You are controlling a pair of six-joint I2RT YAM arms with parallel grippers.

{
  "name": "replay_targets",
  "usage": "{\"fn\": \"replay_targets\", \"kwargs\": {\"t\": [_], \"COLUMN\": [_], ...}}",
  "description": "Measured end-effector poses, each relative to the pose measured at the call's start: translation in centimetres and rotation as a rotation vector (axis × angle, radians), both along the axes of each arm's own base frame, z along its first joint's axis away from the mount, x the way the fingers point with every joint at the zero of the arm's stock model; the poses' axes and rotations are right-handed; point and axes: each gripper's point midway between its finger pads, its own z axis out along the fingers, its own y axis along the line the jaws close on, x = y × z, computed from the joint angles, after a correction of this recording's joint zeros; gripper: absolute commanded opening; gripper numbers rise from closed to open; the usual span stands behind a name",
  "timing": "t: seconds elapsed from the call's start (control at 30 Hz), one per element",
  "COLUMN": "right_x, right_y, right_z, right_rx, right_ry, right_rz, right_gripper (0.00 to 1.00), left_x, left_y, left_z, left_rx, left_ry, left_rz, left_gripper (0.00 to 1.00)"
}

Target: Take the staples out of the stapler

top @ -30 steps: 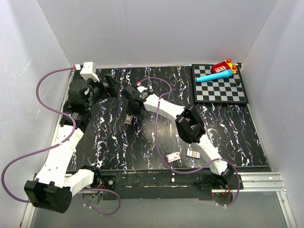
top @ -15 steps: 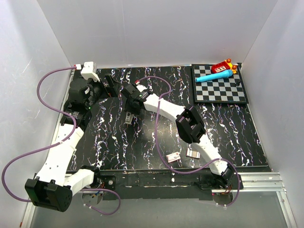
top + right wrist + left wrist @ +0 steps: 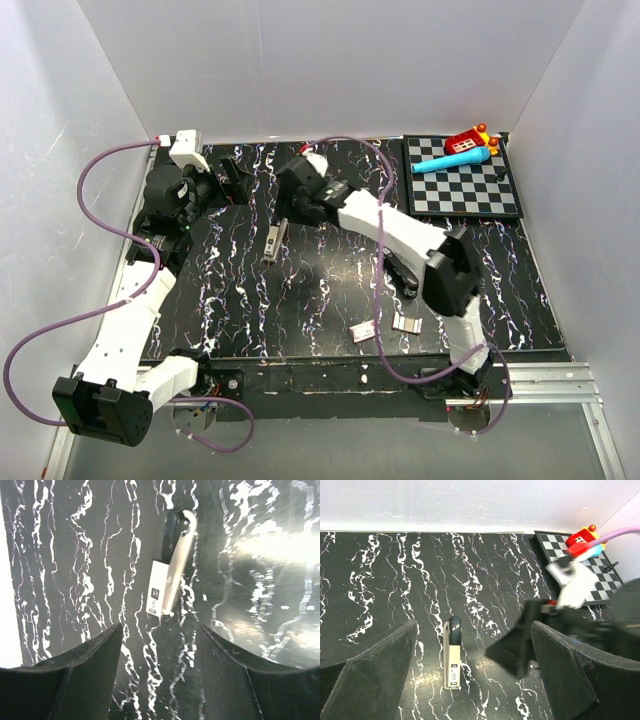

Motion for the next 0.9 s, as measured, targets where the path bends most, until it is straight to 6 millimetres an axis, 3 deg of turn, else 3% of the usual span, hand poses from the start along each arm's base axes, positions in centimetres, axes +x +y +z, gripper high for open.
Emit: {"fn": "replay_targets", "kwargs": {"t": [0.13,0.23,0.4,0.47,0.7,0.9], "right_x": [-0.7,-0.6,-0.9,-1.5,-5.0,-7.5], "right_y": [-4.5,-9.0,-18.5,-21.0,-24.7,-29.0], "right_z": [4.5,5.7,3.3,2.2,-0.2,-2.5], "right_rx": [-0.025,-0.063,-0.191,-0.248,-0.427,-0.511], "right_ry": [-0.091,-0.124,-0.089,-0.065,-0.066,-0.059], "right_rz": [0.053,0.073,0.071,0.101,0.271,0.265], "right_gripper": [0.72,0.72,0.72,0.73,0.79,0.84], "left_x": [-0.1,-0.1,-0.2,-0.3,-0.4,-0.6], "left_y": [-0.1,-0.3,-0.5,-0.6,-1.3,-2.5], "left_z": [0.1,0.1,0.1,0.1,0.0,0.2], "left_rx": [-0.002,-0.004,-0.013,-0.017,-0.035,-0.057], "left_ry": [-0.001,-0.001,0.002,0.003,0.013,0.009], "left_rz": [-0.007,-0.018,-0.028,-0.034,-0.071,-0.138], "left_gripper": [0.98,0.98,0.98,0.98,0.98,0.98]}}
